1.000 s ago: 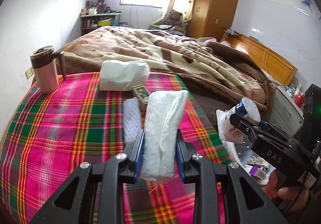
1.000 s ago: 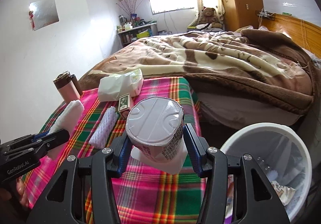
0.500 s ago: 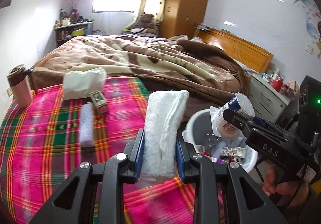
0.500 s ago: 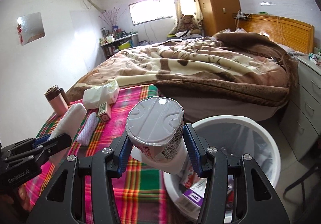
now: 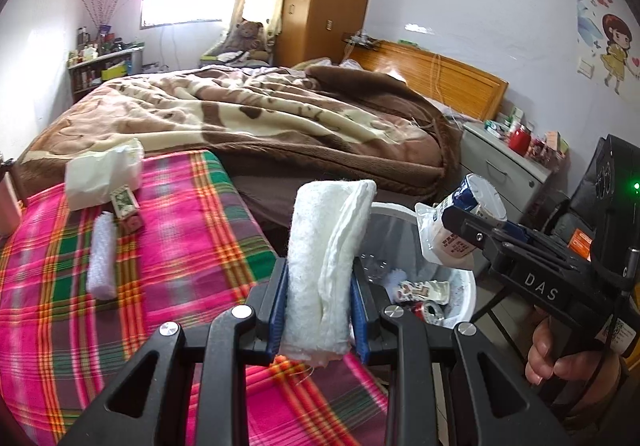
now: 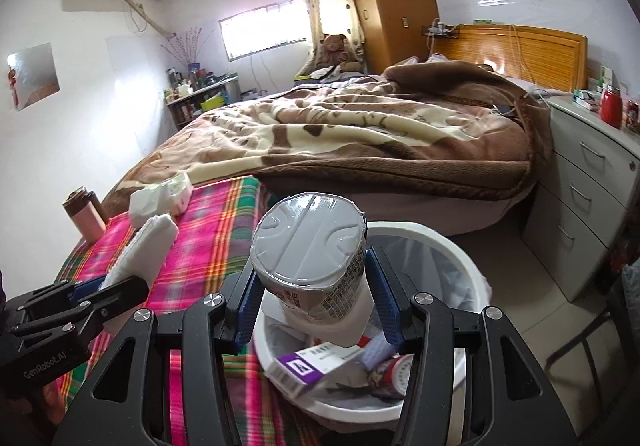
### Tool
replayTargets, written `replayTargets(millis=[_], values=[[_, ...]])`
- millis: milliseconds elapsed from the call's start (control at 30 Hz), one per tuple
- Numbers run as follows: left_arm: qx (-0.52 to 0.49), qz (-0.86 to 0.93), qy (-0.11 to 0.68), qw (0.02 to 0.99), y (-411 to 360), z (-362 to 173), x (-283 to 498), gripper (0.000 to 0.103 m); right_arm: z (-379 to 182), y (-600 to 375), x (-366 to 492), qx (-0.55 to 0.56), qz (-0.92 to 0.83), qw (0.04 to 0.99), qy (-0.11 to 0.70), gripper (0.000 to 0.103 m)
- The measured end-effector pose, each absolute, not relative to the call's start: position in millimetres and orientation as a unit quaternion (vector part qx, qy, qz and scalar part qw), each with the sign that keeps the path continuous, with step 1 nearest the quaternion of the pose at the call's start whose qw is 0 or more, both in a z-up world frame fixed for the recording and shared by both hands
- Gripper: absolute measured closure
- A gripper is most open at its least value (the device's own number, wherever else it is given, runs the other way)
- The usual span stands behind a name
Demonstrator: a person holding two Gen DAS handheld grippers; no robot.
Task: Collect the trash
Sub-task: 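Carry the cloth roll and white cup over the white bin with both grippers, then open both grippers to drop the cloth roll and cup into the bin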
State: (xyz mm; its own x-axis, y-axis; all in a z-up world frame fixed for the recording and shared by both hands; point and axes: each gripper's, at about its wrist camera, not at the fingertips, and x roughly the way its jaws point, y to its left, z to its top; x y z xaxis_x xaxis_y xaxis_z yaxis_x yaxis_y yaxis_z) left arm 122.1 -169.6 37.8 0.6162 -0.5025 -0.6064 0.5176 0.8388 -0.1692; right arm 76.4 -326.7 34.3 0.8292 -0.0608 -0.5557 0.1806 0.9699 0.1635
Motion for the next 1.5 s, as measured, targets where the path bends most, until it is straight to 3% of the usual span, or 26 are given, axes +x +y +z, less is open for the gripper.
replayTargets(millis=[1033,1100,1167,1233,1333,1400,1500], values=[[0.054,-0.308,0.378,0.872,-254.3,1.9,135.2,0.073,-6.6,-381.6,81.4,0.120,-0.118,0.920,0.355,0.051],[0.057,-0.307,0.381,0.870,-255.4,0.8,136.9,0.068,-7.6,-383.6,82.2,0.121,-0.118,0.919,0.356,0.051],[0.057,-0.301,0.380,0.873,-254.3,0.4,137.5,0.053,-8.7,-383.4,83.2,0.119,-0.118,0.919,0.357,0.051],[0.052,-0.301,0.377,0.875,-251.4,1.1,137.9,0.045,-8.9,-382.6,83.4,0.115,-0.119,0.919,0.358,0.051],[0.050,-0.298,0.376,0.876,-247.3,1.9,140.2,0.041,-9.7,-382.4,85.3,0.118,-0.118,0.918,0.361,0.048],[0.048,-0.295,0.379,0.876,-244.2,2.0,141.8,0.039,-9.1,-382.4,85.5,0.120,-0.120,0.918,0.359,0.037],[0.041,-0.295,0.382,0.875,-239.0,2.1,143.7,0.038,-7.1,-380.9,85.5,0.121,-0.122,0.919,0.355,0.035]])
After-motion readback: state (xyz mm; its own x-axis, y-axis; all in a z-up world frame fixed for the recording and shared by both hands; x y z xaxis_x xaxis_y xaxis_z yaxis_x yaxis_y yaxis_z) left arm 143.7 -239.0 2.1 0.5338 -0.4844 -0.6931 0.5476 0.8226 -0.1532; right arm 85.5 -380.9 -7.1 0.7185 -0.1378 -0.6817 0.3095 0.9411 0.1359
